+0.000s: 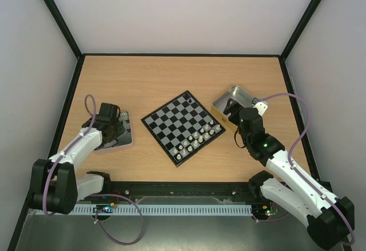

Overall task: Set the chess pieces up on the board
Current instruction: Pick up the chess piece from the storage box.

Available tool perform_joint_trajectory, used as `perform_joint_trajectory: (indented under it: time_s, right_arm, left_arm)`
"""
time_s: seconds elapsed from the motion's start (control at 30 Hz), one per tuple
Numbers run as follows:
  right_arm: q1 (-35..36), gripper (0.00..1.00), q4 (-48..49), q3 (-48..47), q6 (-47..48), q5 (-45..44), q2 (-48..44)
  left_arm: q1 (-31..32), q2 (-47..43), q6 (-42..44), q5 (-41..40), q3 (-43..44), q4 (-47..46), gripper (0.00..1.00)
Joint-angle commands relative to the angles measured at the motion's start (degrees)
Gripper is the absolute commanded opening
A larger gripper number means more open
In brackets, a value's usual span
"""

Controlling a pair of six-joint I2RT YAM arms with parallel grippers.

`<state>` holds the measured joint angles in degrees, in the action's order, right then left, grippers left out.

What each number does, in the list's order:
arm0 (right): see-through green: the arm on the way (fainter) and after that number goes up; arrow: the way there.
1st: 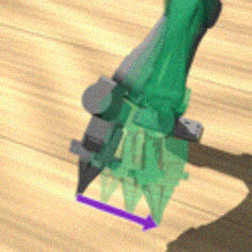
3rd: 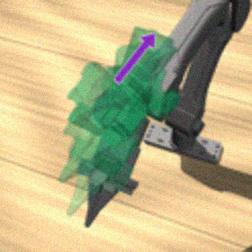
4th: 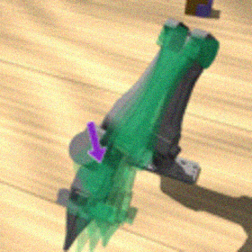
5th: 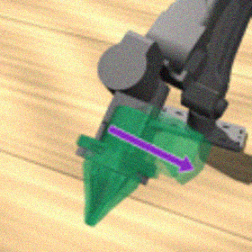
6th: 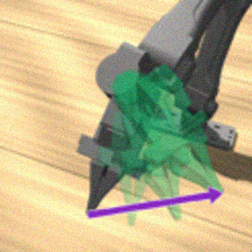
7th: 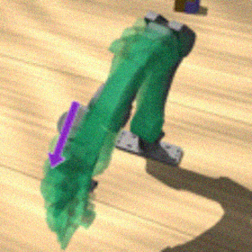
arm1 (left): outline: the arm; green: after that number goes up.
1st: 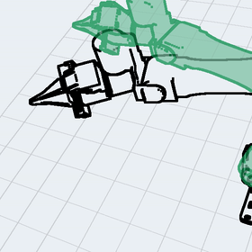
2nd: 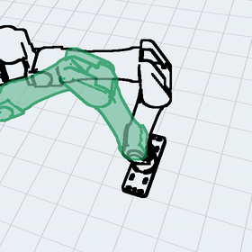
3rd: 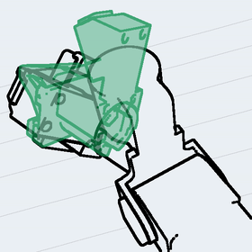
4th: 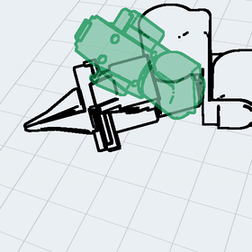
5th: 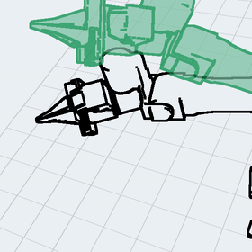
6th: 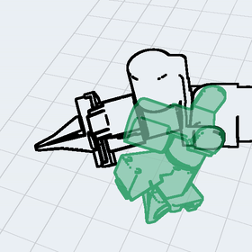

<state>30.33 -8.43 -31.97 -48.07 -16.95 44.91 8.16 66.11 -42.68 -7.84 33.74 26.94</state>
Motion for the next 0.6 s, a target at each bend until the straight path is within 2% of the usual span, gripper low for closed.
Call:
perform_joint_trajectory:
  time_s: [0.0, 0.27, 0.57]
  right_arm:
    - [-0.19, 0.96, 1.17, 0.55, -0.93, -1.84, 0.11]
    - [-0.20, 0.94, 1.13, 1.07, -1.82, -1.48, 0.18]
    - [-0.18, 0.94, 1.06, 1.02, -2.02, -1.32, 0.18]
  left_arm:
    - [-1.53, 3.27, 0.27, 2.24, -1.50, -4.00, 0.31]
    - [-2.83, 8.47, 3.34, 1.42, 1.43, -4.68, 0.35]
    - [-4.56, 11.45, 4.88, 1.52, 2.71, -6.43, 0.36]
